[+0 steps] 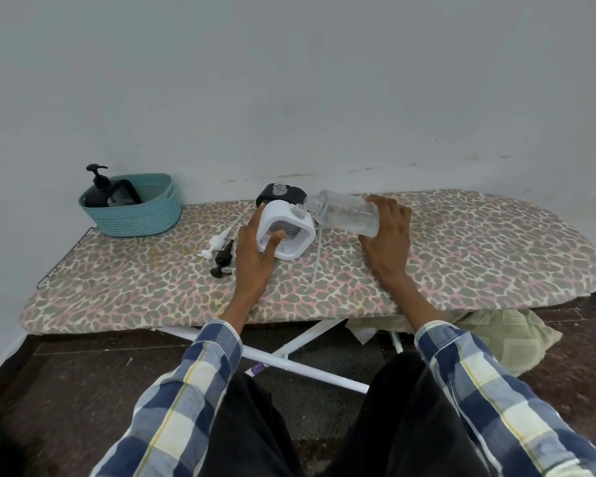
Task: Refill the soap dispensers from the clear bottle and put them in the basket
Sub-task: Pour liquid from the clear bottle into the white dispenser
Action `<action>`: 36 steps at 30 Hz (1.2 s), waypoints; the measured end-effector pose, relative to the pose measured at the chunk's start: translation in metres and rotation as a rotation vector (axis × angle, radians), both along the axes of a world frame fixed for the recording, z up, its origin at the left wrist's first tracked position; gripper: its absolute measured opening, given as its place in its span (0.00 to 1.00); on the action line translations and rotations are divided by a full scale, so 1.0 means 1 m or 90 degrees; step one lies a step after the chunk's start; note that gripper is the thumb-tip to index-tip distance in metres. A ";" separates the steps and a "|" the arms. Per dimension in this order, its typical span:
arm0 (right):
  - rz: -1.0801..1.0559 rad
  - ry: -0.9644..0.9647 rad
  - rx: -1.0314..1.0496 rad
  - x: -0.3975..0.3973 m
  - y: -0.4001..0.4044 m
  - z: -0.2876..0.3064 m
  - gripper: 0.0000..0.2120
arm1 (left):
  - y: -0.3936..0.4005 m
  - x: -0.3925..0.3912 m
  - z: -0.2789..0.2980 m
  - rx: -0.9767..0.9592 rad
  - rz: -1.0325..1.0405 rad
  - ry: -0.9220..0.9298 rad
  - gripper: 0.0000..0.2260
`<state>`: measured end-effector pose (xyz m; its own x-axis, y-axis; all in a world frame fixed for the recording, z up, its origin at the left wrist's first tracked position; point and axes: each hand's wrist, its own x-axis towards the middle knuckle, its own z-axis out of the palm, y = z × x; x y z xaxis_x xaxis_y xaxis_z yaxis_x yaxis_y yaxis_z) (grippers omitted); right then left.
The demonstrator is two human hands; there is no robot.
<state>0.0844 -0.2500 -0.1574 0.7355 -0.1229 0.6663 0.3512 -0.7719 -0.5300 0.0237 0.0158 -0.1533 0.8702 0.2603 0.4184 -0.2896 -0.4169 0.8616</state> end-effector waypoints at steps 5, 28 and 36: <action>-0.006 -0.024 -0.016 0.001 -0.001 -0.001 0.24 | 0.000 0.000 0.000 -0.005 -0.001 -0.005 0.27; -0.036 -0.063 0.007 0.002 -0.001 0.000 0.21 | -0.002 -0.002 0.002 0.031 0.013 -0.007 0.28; -0.048 -0.065 -0.030 0.004 -0.002 -0.001 0.22 | 0.000 0.001 0.000 0.020 0.000 -0.010 0.28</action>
<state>0.0881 -0.2517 -0.1580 0.6536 -0.1427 0.7433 0.3410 -0.8213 -0.4575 0.0250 0.0157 -0.1533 0.8637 0.2468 0.4395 -0.3026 -0.4434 0.8437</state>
